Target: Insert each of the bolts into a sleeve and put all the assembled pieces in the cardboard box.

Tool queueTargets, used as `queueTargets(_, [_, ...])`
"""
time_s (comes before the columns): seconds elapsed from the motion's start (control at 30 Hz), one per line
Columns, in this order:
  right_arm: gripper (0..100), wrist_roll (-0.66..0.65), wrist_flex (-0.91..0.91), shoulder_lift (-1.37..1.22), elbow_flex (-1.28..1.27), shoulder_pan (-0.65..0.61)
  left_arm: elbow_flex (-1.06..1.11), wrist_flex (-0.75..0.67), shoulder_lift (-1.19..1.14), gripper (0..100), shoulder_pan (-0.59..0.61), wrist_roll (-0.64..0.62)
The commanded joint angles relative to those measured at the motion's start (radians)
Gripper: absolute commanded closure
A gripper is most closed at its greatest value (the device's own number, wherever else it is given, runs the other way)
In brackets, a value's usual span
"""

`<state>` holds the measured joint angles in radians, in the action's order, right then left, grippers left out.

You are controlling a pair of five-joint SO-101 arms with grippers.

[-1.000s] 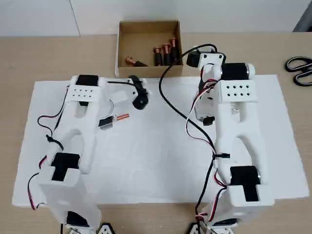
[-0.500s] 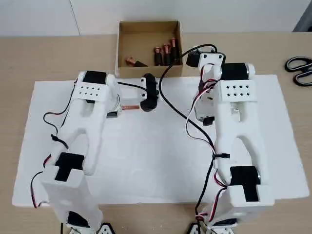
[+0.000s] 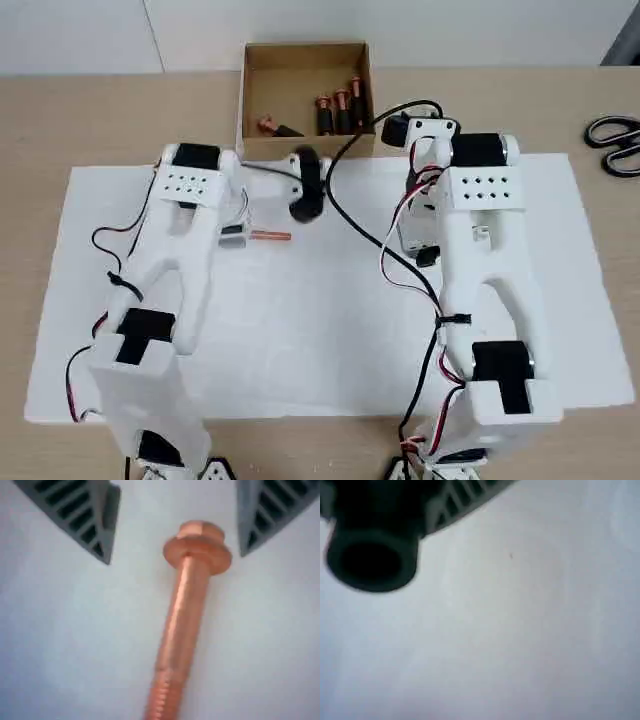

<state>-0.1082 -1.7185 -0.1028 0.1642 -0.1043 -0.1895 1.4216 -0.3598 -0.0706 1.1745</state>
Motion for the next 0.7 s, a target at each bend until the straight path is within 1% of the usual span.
queueTargets(0.0, [99.5, -0.012, 0.002, 0.053, 0.002, -0.001, -0.151, 0.044, 0.012, 84, 0.025, -0.23])
queueTargets(0.1, [99.5, -0.012, 0.004, 0.054, 0.002, -0.002, -0.286, 0.097, 0.012, 84, 0.046, -0.532])
queueTargets(0.17, [99.5, -0.012, 0.004, 0.054, 0.003, -0.002, -0.377, 0.163, 0.012, 84, 0.058, -0.744])
queueTargets(0.3, [99.5, -0.012, 0.004, 0.056, 0.003, -0.002, -0.513, 0.308, 0.012, 84, 0.06, -1.227])
queueTargets(0.33, [99.5, -0.012, 0.004, 0.056, 0.003, -0.002, -0.53, 0.331, 0.012, 84, 0.058, -1.33])
queueTargets(0.4, [99.5, -0.011, 0.004, 0.058, 0.003, -0.004, -0.549, 0.325, 0.012, 84, 0.052, -1.517])
queueTargets(0.5, [99.5, -0.009, 0.002, 0.061, 0.003, -0.004, -0.549, 0.31, 0.003, 84, 0.08, -1.798])
queueTargets(0.6, [99.5, -0.008, 0.002, 0.061, 0.003, -0.004, -0.49, 0.307, 0.003, 84, 0.103, -2.231])
queueTargets(0.63, [99.5, -0.008, 0.001, 0.061, 0.003, -0.004, -0.467, 0.301, 0.003, 84, 0.103, -2.328])
queueTargets(0.67, [99.5, -0.008, 0.001, 0.061, 0.002, -0.004, -0.443, 0.287, 0.0, 84, 0.094, -2.363])
